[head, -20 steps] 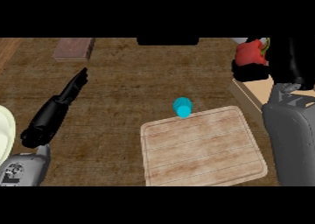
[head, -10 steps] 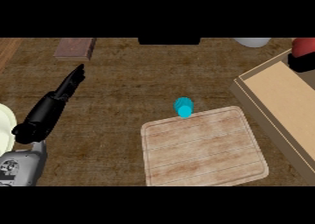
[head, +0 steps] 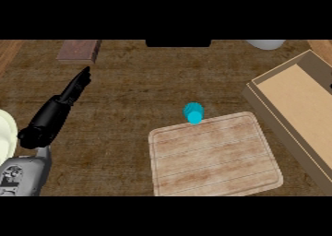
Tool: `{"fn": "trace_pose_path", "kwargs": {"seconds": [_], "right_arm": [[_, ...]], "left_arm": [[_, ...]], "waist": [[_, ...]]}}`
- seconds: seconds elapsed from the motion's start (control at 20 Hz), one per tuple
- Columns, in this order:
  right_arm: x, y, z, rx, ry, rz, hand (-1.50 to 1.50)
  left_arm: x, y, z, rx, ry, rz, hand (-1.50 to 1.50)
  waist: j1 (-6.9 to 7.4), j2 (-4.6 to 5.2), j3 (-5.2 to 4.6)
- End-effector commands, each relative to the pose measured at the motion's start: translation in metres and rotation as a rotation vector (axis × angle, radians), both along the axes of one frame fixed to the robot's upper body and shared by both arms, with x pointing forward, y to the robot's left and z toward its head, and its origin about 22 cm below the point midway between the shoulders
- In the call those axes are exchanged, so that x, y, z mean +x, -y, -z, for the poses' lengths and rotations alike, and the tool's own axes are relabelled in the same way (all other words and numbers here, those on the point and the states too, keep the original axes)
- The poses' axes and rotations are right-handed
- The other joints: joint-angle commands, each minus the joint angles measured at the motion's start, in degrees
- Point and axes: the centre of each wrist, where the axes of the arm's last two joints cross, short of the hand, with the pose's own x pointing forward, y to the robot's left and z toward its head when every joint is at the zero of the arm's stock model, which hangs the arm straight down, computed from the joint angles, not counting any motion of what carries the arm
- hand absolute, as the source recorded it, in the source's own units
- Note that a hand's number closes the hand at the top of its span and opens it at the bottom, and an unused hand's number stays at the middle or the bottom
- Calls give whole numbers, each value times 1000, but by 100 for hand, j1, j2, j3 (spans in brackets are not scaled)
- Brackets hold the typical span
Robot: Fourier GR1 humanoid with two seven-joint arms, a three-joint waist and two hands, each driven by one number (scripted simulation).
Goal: Pick the bell pepper from the cutting board and place it in the cardboard box
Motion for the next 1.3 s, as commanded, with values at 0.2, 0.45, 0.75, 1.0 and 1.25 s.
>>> {"fn": "trace_pose_path", "kwargs": {"seconds": [0.2, 0.45, 0.75, 1.0, 1.25], "right_arm": [[-9, 56, 26, 89, -245, -26, -150], [-17, 66, 27, 170, -180, -210, -150], [-11, 66, 7, 533, 381, -235, -150], [-13, 80, 26, 900, 610, -55, -150], [-37, 116, 36, 931, 703, 77, -150]], "left_arm": [[11, -14, -12, 2, 6, 3, 0], [-19, 16, -2, -1, -10, 8, 0], [-4, -3, 7, 2, -7, -15, 0], [-2, -7, 2, -3, -2, -15, 0], [-3, -4, -3, -4, -6, 14, 0]], "waist": [[42, 14, 2], [53, -16, 4], [-95, -51, 17], [-39, -17, 12], [32, 8, 6]]}}
